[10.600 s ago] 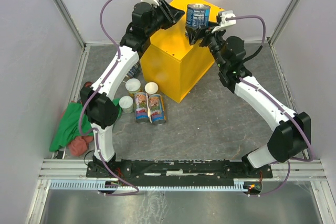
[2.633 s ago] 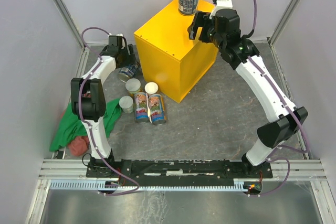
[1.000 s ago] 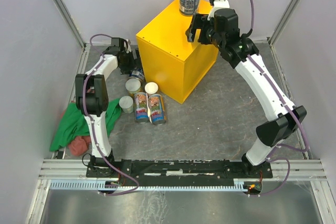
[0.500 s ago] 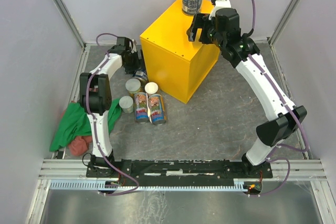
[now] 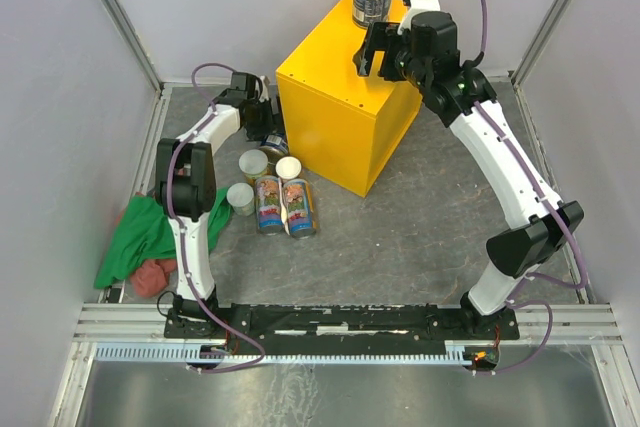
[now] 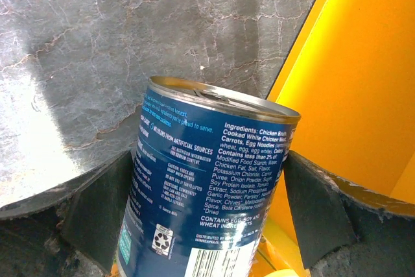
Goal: Place and organize the canned foods onto the counter
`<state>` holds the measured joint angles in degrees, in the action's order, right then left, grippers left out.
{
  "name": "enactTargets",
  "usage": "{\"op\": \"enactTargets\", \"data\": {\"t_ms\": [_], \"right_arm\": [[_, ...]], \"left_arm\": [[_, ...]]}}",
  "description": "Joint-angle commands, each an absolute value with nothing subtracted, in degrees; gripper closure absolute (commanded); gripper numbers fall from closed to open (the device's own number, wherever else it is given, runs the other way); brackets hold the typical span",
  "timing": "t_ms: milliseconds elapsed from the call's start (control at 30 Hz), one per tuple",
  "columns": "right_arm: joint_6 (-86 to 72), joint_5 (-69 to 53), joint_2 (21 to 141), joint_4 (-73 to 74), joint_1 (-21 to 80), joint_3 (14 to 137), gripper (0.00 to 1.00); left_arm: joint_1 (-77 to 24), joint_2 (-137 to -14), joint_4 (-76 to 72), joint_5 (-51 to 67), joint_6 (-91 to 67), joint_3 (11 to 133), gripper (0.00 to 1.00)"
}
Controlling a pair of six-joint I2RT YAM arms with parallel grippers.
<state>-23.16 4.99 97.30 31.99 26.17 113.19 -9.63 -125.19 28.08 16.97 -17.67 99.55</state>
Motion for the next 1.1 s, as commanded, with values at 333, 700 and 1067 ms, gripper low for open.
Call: {"op": "enactTargets", "data": {"t_ms": [333,700,1067], "right_arm": [[-25.2,5.5,95.4,29.6,26.1,114.1,0.01],[-26.3,5.5,94.3,28.7,26.1,113.8,0.01],[-25.0,5.7,92.8,29.9,26.2,113.7,0.01]], "left_arm": [[-10.7,-109.4,17.8,15.7,-25.9,86.1,0.97],[-10.4,-97.1,10.1,8.8,-28.3,79.3,0.97],[-10.2,-99.1,18.8,9.6,-27.5,83.7,0.7]]}}
